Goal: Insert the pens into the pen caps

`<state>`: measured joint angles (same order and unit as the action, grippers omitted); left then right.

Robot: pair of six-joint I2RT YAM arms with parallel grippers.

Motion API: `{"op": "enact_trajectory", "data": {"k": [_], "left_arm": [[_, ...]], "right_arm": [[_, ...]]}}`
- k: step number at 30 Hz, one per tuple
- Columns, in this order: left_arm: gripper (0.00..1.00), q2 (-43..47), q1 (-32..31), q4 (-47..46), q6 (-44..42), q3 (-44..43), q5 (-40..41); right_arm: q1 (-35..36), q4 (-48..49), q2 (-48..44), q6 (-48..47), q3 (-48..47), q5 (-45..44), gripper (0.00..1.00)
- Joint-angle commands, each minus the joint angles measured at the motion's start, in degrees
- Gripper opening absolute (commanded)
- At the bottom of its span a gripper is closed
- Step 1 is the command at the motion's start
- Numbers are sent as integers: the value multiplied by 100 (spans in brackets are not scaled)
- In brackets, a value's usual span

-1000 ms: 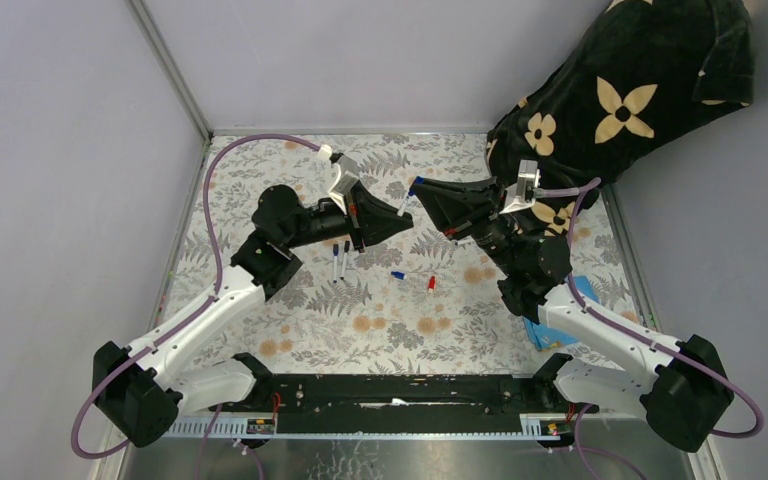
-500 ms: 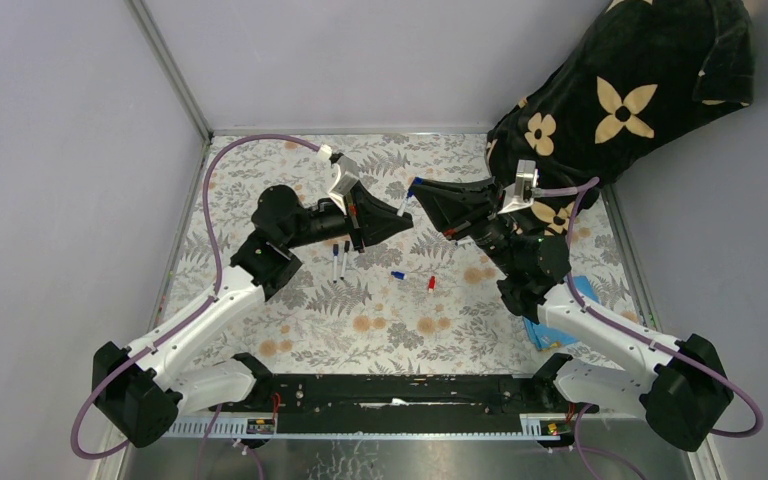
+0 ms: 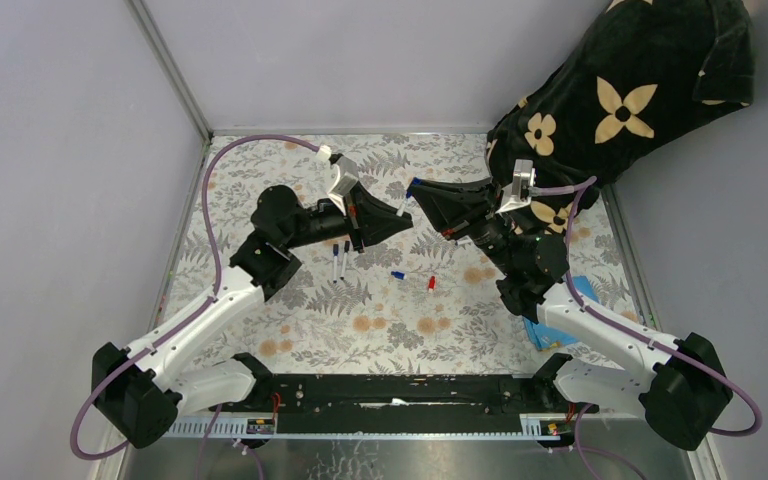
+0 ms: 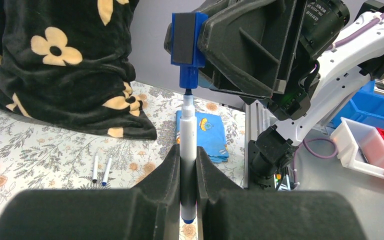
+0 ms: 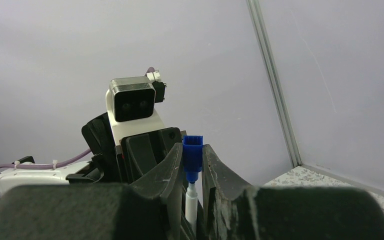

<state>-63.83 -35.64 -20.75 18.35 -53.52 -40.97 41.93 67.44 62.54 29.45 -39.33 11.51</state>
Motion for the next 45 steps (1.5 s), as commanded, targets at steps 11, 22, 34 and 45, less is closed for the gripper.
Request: {"op": "enact_trajectory", "data": {"k": [11, 22, 34, 45], "left_arm": [[0, 134, -49, -131, -108, 30, 83], [0, 138, -52, -153, -90, 47, 144], [0, 218, -44, -193, 4, 80, 482], [0, 326, -2, -555, 225, 174, 639]], "right_arm": [[-27, 134, 31, 166, -177, 181, 0], [-24, 62, 179, 309, -202, 509, 0], [-19, -412, 364, 415, 83, 787, 0], [411, -843, 586, 323, 565, 924, 0]]}}
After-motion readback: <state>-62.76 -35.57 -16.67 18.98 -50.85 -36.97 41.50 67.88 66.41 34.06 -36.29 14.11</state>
